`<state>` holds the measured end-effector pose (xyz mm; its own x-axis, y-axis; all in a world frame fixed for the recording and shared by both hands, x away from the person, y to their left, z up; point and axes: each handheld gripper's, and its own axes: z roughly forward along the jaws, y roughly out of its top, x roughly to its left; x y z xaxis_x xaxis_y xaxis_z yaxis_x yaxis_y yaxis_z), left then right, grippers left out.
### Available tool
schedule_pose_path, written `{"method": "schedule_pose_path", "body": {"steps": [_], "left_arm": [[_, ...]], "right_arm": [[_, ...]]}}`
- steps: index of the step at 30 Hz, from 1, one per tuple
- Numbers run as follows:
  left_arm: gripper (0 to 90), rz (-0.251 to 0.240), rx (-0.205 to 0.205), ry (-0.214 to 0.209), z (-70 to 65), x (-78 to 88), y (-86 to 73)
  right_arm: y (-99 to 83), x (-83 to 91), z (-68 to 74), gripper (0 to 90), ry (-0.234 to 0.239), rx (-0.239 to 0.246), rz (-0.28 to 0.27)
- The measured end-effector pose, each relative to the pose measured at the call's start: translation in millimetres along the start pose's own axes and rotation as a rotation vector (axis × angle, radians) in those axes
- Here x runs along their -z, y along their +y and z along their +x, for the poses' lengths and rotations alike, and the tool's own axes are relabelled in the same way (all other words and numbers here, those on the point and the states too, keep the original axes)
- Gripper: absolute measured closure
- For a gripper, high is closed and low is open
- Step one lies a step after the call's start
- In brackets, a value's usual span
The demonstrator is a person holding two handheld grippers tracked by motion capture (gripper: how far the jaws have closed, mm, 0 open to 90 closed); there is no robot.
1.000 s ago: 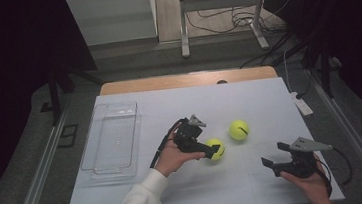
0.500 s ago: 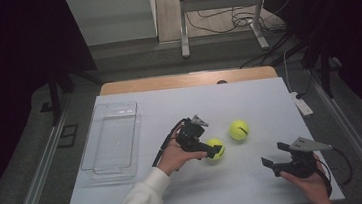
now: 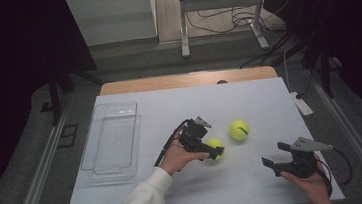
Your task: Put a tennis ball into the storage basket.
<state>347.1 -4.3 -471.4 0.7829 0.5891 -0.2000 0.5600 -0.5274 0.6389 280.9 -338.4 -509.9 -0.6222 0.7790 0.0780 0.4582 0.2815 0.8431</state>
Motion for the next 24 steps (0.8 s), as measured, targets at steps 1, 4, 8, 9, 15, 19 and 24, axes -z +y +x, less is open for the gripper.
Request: {"method": "schedule_pose_path", "body": {"steps": [1, 4, 8, 9, 15, 19, 24], "left_arm": [[5.3, 0.001, -0.002, -0.003, 0.2, -1.0, 0.6], [5.3, 0.004, 0.000, -0.002, 0.3, -2.9, 0.9], [5.0, 0.024, 0.006, -0.002, 0.8, -10.0, 0.6], [4.9, 0.024, 0.006, -0.002, 0.8, -10.0, 0.6], [4.7, 0.042, 0.006, -0.008, 1.6, -16.7, 0.6], [4.5, 0.059, 0.014, -0.006, 3.5, -22.6, 0.4], [4.0, 0.076, 0.019, -0.004, 5.1, -27.6, -0.4]], "right_arm": [[-0.1, -0.2, -0.2, 12.4, 0.001, 0.000, 0.002], [-0.2, -0.3, -0.3, 12.4, 0.001, 0.000, 0.002], [-0.2, -0.1, -0.5, 12.4, 0.000, 0.000, 0.002], [-0.2, -0.1, -0.5, 12.4, 0.000, 0.000, 0.002], [-0.4, -0.4, -0.5, 12.4, 0.002, -0.001, 0.001], [-0.4, -0.8, -0.3, 12.4, 0.000, 0.002, 0.004], [-0.3, -0.6, 0.3, 12.5, -0.002, 0.005, 0.007]]}}
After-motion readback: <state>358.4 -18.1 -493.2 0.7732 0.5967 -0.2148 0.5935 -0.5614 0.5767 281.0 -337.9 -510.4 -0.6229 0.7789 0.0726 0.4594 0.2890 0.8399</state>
